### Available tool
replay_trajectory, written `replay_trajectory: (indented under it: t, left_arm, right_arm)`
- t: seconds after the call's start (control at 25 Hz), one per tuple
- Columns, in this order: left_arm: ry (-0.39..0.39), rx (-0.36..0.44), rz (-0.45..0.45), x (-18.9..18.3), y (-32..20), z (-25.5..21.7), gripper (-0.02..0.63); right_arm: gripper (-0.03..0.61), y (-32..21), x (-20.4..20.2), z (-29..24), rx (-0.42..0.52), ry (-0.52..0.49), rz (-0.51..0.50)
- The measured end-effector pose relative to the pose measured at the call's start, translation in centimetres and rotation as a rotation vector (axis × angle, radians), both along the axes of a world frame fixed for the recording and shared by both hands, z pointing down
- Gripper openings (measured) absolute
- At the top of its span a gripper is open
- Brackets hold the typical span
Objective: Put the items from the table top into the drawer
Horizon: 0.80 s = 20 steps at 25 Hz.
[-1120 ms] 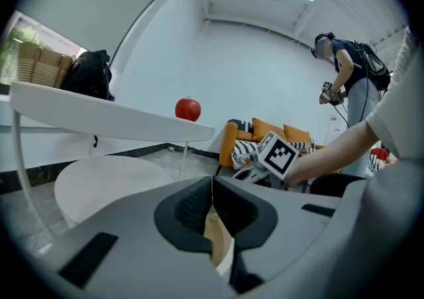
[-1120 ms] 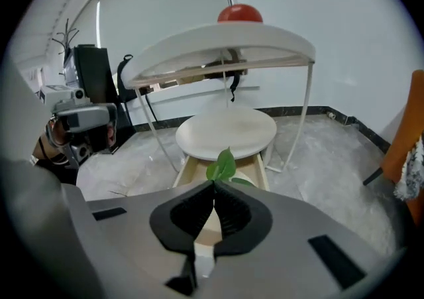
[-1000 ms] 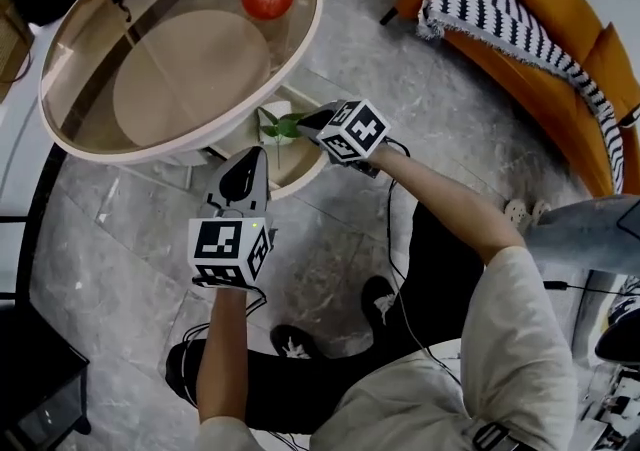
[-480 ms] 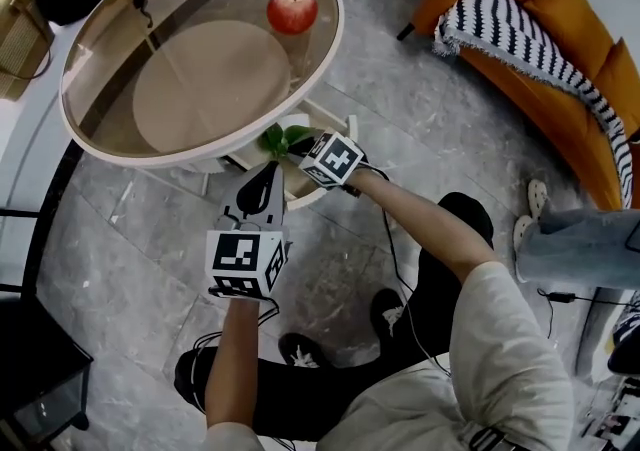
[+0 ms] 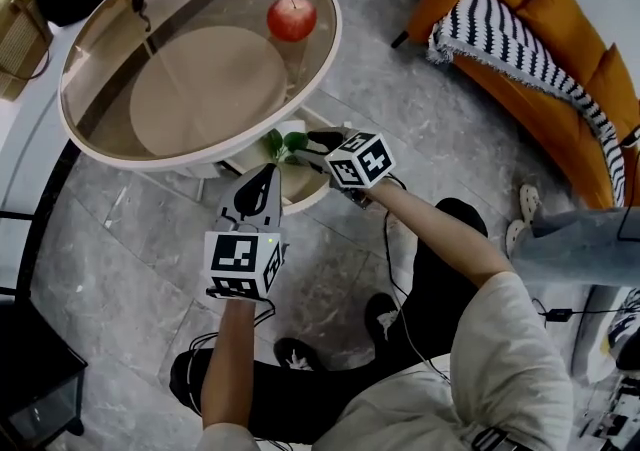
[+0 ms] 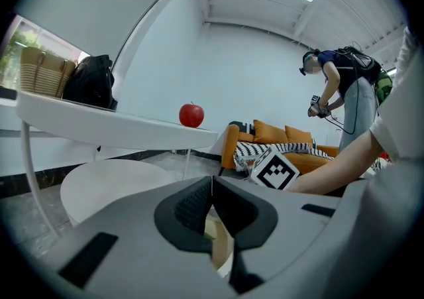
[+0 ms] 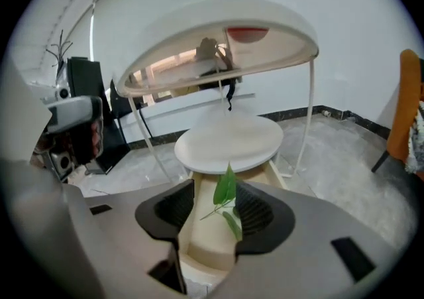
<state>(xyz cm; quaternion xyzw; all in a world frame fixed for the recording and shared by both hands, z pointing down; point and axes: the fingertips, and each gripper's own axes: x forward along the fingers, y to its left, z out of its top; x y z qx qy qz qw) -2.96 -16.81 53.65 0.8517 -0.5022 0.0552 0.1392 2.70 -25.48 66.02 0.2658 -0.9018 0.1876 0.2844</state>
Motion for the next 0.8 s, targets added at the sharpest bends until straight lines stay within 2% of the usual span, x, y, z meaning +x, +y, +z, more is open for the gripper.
replay_trajectory:
  t: [0.16,0.24,0.32,0.48,0.68,0.8]
  left_arm:
    - [-0.035,0.015,-0.002,0.0,-0.3,0.0,0.021]
    - [-0.059,0.019,0.007,0.3,-0.2,0.1,0.021]
    - [-0.064,0.019,0.017,0.7,-0.1,0.1,0.021]
    - [-0.080,0.020,0.023,1.2,-0.3,0.1,0.021]
    - [-0.073,0.023,0.020,1.3,-0.4,-0.3,0.021]
    - [-0.078,0.033,-0.006,0.9,-0.5,-0.7,0.020]
  right_arm:
    - [0.197,-0.4,1.8,-4.2,0.029,-0.144,0.127]
    - [0.116,0.0,2.6,-5.7,0.022,-0.180,0.184]
    - [0.080,0.5,2.9,-7.0,0.021,-0.205,0.212]
    - [0.042,0.9,3.2,-9.5,0.063,-0.226,0.203]
    - [0.037,0.7,3.7,-11.7,0.129,-0.217,0.184]
    - [0.037,1.0,3.8,-13.1,0.129,-0.219,0.179]
